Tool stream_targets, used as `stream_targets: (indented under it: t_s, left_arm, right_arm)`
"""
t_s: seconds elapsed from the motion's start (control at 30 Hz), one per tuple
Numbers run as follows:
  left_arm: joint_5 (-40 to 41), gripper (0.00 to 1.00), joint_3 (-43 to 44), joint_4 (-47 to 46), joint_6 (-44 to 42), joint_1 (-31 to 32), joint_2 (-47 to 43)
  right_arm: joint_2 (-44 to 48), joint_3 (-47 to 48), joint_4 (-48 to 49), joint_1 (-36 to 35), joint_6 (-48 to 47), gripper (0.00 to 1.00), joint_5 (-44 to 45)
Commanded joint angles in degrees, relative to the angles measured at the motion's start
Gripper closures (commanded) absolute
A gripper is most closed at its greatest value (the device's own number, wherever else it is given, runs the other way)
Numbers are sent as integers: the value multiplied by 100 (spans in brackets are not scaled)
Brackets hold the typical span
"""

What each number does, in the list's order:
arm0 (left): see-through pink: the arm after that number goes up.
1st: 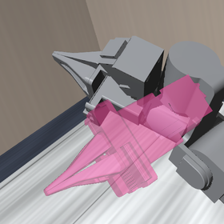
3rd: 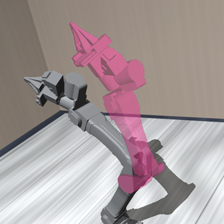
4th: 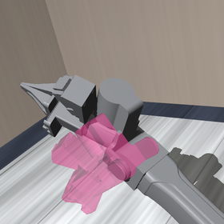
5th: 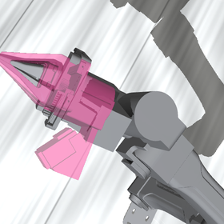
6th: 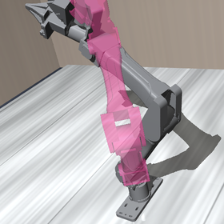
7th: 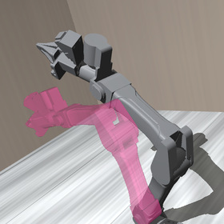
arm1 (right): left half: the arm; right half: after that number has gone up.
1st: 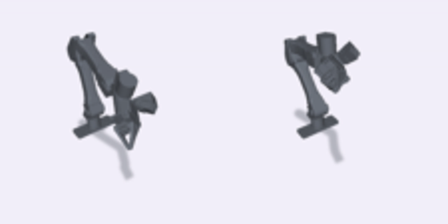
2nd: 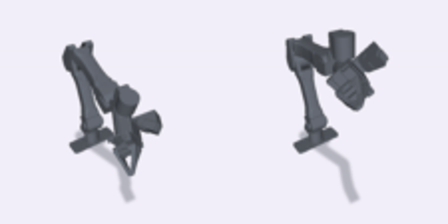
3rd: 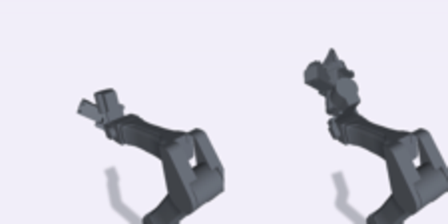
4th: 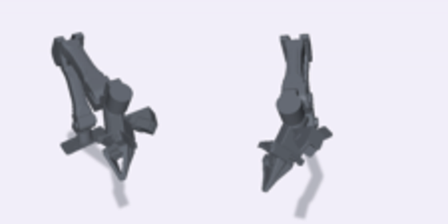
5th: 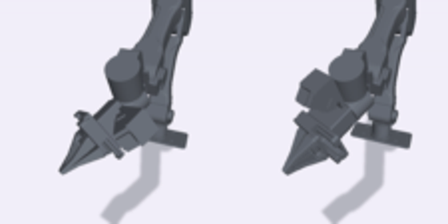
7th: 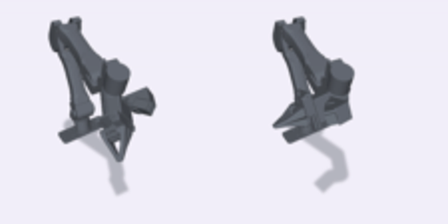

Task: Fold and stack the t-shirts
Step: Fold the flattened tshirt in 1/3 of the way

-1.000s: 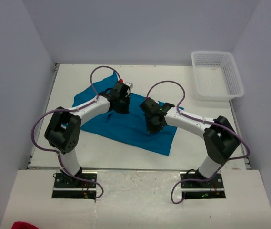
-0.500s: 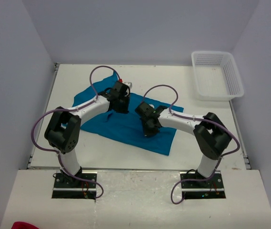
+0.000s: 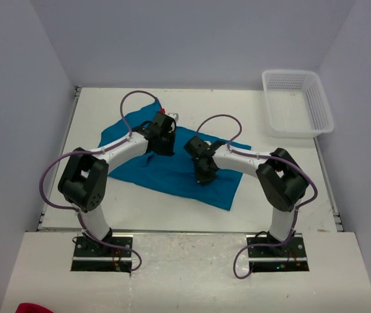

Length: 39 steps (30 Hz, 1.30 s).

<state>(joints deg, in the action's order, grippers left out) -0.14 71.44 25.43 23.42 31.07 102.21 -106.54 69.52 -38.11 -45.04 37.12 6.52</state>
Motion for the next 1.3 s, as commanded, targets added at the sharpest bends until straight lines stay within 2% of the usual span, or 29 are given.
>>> stream_targets:
  t_s: [0.0,0.5,0.7,0.97,1.07,1.13,1.17,1.27]
  left_arm:
    - [181,100,-112,-91,57,-48,-351]
    - [278,100,-446,-170,101,-48,-545]
    - [796,100,-535,-117,189,-48,-685]
    - [1306,100,675,505,93,-232,-159]
    - [1359,98,1274,682,5,-373,202]
    - [1376,92,1817,787,-74,-522,412]
    - [1377,88,2004,910,-92,-584,640]
    - [1368,80,2900,1209,-285,-830,1220]
  right_arm:
    - [-104,238,-4,135,120,100,235]
    - [195,-254,-153,689,322,100,482]
    - [441,-588,-153,707,418,100,420]
    - [810,-729,-188,838,305,100,446]
    - [1047,-545,-267,839,67,90,464]
    - [1214,-369,-372,839,-64,85,516]
    - [1250,-142,-460,856,-126,76,586]
    - [1197,500,-768,1014,-319,64,604]
